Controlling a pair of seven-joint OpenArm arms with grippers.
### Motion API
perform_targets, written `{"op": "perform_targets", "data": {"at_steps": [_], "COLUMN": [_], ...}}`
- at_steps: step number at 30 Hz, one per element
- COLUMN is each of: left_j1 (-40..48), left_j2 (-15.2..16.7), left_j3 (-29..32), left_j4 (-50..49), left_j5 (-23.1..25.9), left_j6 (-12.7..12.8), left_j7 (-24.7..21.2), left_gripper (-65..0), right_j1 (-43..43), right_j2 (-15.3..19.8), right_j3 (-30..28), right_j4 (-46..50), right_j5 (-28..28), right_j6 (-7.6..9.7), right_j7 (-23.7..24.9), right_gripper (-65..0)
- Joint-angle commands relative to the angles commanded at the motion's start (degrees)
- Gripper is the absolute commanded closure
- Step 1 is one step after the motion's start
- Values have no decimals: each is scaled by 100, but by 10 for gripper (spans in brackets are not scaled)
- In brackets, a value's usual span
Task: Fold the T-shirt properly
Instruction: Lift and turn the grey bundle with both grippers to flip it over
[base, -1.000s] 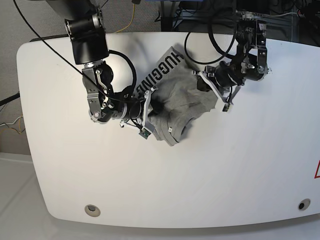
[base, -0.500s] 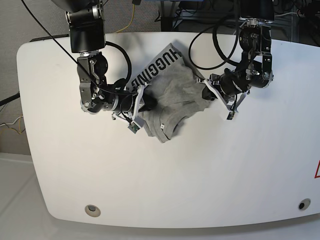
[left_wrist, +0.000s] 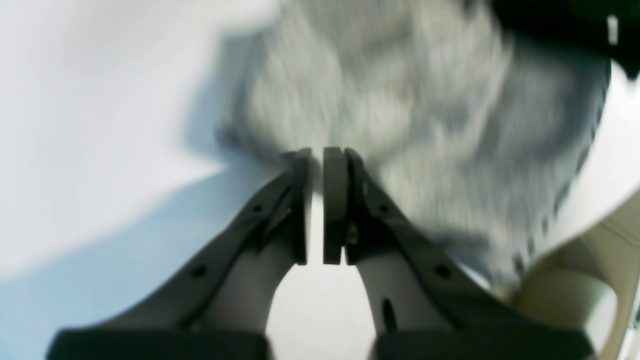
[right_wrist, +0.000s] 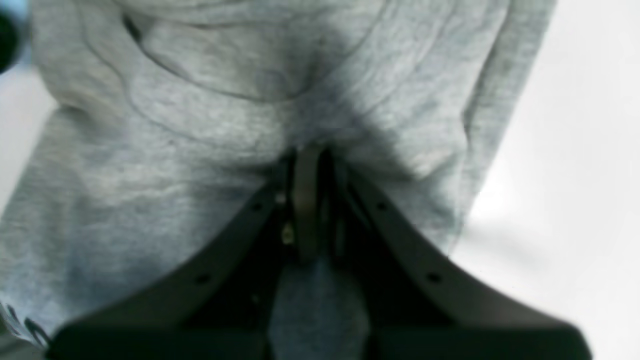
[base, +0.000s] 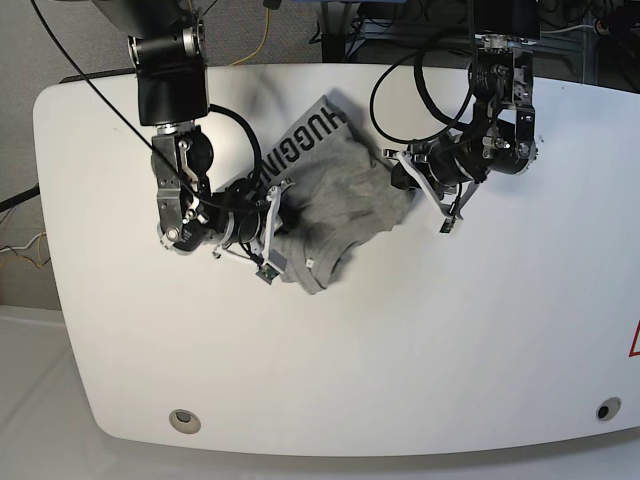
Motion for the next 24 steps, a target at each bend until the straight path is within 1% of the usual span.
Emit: {"op": "perform_targets", "data": {"at_steps": [7, 10, 12, 15, 16, 18, 20, 24], "left_j1": [-193, -237, -246, -229, -229, -220, -211, -229], "left_j2": [35, 149, 202, 229, 229, 264, 404, 580], "left_j3": [-9, -9, -9, 0, 0, 9, 9, 18], "left_j4": [185, 202, 202, 202, 185, 176, 167, 167], "left_j5": [0, 0, 0, -44, -79, -202, -343, -475], "left_j6": [0, 0, 0, 0, 0, 0, 18, 18], "left_j7": [325, 352, 352, 352, 352, 352, 343, 343], "left_gripper": [-18, -18, -18, -18, -18, -18, -18, -18], "right_j1": [158, 246, 255, 264, 273, 316, 325, 360], "right_j2": [-53, -70, -132, -185, -193, -211, -211, -220], "right_j3": [0, 0, 0, 0, -9, -9, -18, -149], "right_j4": [527, 651, 659, 659, 659, 651, 624, 624], "right_j5": [-9, -9, -9, -9, -9, -9, -9, -9], "right_j6": [0, -9, -70, -246, -281, -308, -308, -308], "right_j7": [-431, -598, -659, -668, -668, -668, -651, -510], "right_gripper": [-40, -40, -40, -40, -40, -40, -40, -40]}}
